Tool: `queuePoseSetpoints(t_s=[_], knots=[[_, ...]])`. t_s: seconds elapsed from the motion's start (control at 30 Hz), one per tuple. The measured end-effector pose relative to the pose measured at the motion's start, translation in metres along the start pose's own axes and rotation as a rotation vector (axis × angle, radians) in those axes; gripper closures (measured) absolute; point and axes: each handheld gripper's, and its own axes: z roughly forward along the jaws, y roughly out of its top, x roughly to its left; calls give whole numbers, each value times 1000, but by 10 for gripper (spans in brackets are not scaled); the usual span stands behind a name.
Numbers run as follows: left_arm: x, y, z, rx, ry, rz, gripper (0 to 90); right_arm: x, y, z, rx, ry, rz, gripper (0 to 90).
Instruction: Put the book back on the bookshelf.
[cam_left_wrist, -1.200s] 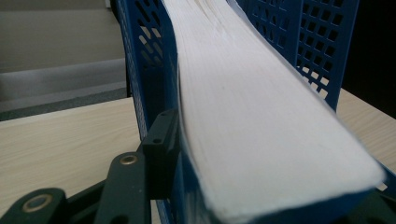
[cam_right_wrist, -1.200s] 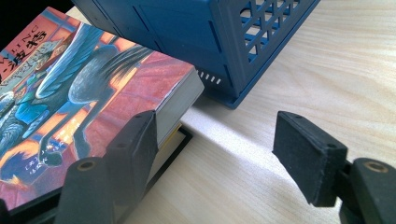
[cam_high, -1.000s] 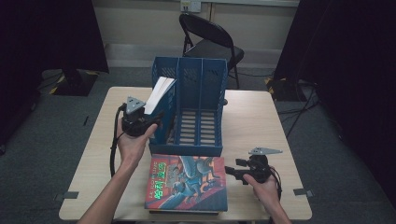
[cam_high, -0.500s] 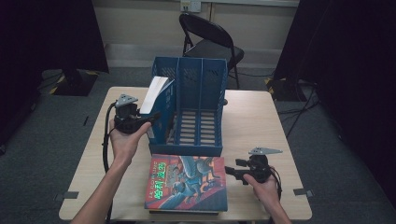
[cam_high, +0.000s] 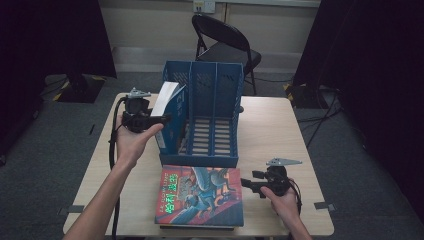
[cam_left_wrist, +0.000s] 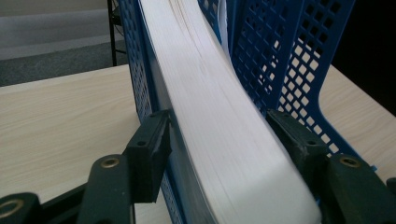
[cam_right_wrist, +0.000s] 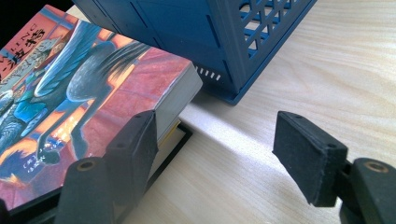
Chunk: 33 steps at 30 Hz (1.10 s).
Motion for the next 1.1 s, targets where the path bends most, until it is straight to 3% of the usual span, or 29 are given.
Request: queuePoseSetpoints(t_s=[0.27, 0.43, 0.57, 0.73, 0.83, 0.93, 1.0, 1.1], knots=[[-2, 17, 4, 135, 25, -12, 450, 0, 0, 0, 1, -2, 2, 302], [-1, 27, 5, 159, 35, -43, 461, -1, 0, 0, 4, 13, 23, 304], [-3, 37, 9, 227, 56, -29, 470, -2, 0, 0, 5, 16, 25, 304], [-6, 44, 13, 264, 79, -24, 483, -2, -1, 1, 13, 17, 28, 304], [-5, 49, 19, 289, 90, -40, 485, -2, -1, 1, 14, 16, 26, 304], [-5, 52, 23, 323, 98, -22, 478, -2, -1, 1, 20, 12, 21, 304], [-10, 56, 27, 345, 135, 18, 477, -2, -1, 1, 22, 8, 15, 303], [-11, 58, 30, 360, 141, 7, 473, -2, -1, 1, 23, 6, 13, 303]])
